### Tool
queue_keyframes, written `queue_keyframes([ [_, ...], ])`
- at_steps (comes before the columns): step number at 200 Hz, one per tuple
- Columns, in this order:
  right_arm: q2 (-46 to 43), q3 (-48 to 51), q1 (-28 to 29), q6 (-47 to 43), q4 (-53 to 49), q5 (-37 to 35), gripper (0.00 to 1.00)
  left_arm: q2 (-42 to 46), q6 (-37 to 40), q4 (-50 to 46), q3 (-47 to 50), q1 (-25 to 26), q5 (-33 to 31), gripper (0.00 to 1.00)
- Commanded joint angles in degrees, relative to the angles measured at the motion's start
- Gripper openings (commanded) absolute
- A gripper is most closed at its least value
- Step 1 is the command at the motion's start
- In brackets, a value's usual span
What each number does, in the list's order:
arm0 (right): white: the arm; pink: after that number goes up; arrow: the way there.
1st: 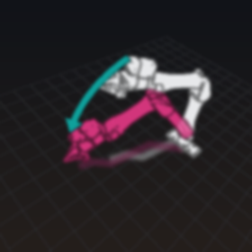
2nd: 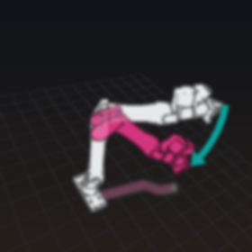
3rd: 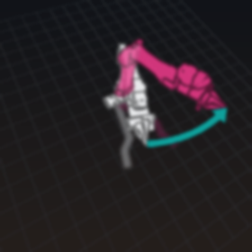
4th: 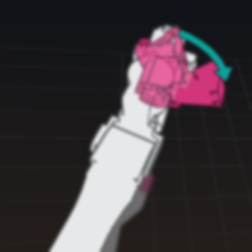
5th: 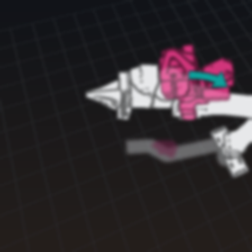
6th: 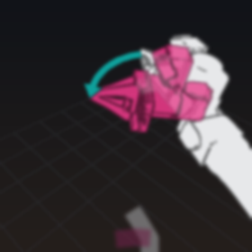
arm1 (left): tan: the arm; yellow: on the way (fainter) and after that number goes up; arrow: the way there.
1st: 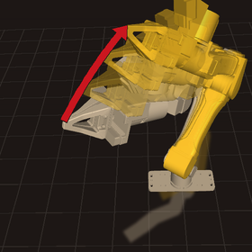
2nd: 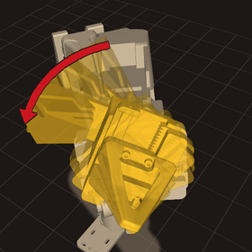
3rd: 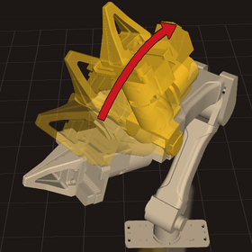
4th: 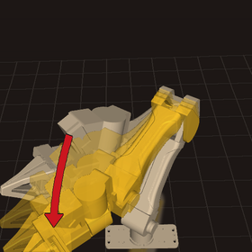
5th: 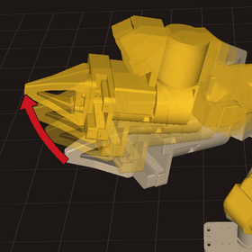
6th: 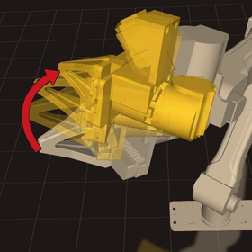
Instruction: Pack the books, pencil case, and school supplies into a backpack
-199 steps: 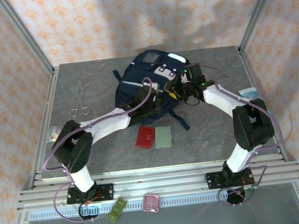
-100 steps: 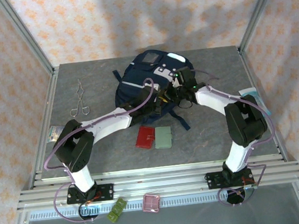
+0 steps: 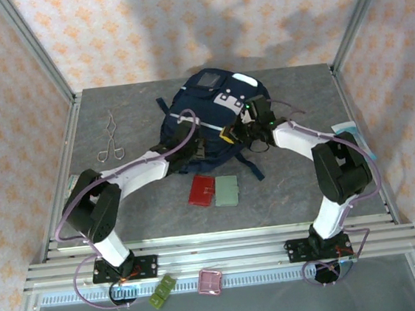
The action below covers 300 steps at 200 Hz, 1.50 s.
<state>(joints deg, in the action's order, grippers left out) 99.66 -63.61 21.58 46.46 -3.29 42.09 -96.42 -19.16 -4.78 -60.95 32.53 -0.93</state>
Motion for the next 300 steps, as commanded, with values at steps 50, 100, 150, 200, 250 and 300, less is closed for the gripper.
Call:
queue_keyframes([
  [50,-3.0,-0.2,-3.6,-1.6,1.7,-3.8,0.0,2.2,-0.6,-1.7,0.7,-6.8,-3.7,0.0],
  [100,1.6,-9.0,-6.7,-4.8,-2.8,-7.2,0.0,8.8,-0.9,-2.4,4.9,-4.8,-0.3,0.0],
  [150,8.3,-17.8,-8.7,-5.5,-5.4,-9.2,0.0,9.5,-1.9,-1.4,3.0,3.0,2.4,0.0],
  [200,10.1,-21.2,-8.7,-5.0,-7.1,-7.6,0.28,1.9,-3.6,1.9,-2.7,5.5,3.3,0.0],
  [250,2.9,-10.7,-6.6,-3.2,-3.5,-3.3,0.39,-0.8,-2.7,1.7,-5.1,5.5,3.7,0.0],
  [300,2.5,-8.6,-3.3,-1.5,-1.5,-2.4,0.38,-1.7,-2.7,0.9,-5.6,5.8,4.0,0.0],
])
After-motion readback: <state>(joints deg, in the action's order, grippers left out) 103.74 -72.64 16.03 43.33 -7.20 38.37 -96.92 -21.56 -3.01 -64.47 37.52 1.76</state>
